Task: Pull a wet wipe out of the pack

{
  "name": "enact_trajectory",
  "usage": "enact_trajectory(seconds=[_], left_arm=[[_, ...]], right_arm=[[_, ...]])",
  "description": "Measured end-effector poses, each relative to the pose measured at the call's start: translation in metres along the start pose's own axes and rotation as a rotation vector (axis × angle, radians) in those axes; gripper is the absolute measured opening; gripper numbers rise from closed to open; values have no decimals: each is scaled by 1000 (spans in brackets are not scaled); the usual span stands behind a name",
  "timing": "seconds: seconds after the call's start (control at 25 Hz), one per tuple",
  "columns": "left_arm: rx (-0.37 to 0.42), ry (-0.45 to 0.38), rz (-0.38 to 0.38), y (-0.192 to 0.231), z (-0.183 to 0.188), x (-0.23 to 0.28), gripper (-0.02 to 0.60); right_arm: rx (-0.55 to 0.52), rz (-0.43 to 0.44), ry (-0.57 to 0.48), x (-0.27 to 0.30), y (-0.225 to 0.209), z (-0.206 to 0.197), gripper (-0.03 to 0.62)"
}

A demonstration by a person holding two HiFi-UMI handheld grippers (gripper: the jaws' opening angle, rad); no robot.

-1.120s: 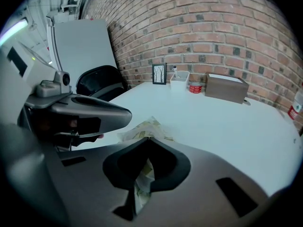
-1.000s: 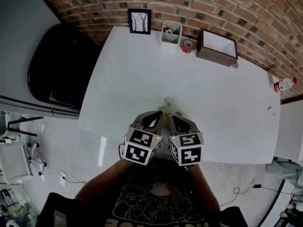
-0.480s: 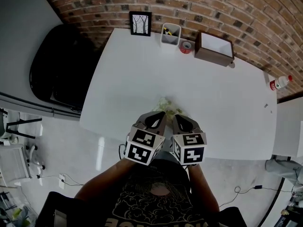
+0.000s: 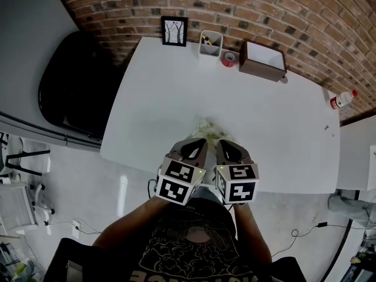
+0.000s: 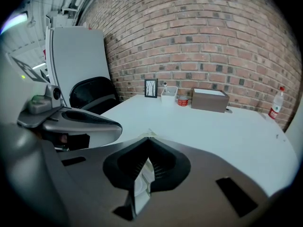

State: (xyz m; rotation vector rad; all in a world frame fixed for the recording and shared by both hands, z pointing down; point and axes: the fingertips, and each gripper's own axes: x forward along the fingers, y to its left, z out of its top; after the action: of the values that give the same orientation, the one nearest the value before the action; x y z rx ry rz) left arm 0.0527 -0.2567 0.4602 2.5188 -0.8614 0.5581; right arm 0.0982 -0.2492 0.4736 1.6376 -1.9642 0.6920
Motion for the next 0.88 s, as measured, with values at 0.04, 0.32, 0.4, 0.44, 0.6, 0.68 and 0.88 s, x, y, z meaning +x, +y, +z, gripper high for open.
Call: enact_trajectory(seconds=[0.04, 0.32, 0.4, 0.44, 0.6, 0.68, 0.88], left_arm=[[0, -2, -1, 0, 0, -1, 12], [7, -17, -14, -1, 2, -11, 12], [7, -20, -22, -2, 1, -14, 12], [6, -21, -26, -3, 1, -16, 12], [12, -31, -36, -6, 2, -24, 12], [21, -40, -41, -8, 5, -28, 12], [40, -55, -55, -16, 5, -39, 12]], right_arm=[[0, -4, -3, -1, 0, 1, 18], [-13, -34, -34, -11, 5, 8, 18], [-15, -44, -45, -15, 6, 11, 18], [-17, -50, -51, -17, 7, 12, 18], [-27, -70, -75, -26, 11, 19, 18], [-27, -76, -88, -32, 13, 22, 18], [-30, -89, -104, -41, 19, 21, 18]])
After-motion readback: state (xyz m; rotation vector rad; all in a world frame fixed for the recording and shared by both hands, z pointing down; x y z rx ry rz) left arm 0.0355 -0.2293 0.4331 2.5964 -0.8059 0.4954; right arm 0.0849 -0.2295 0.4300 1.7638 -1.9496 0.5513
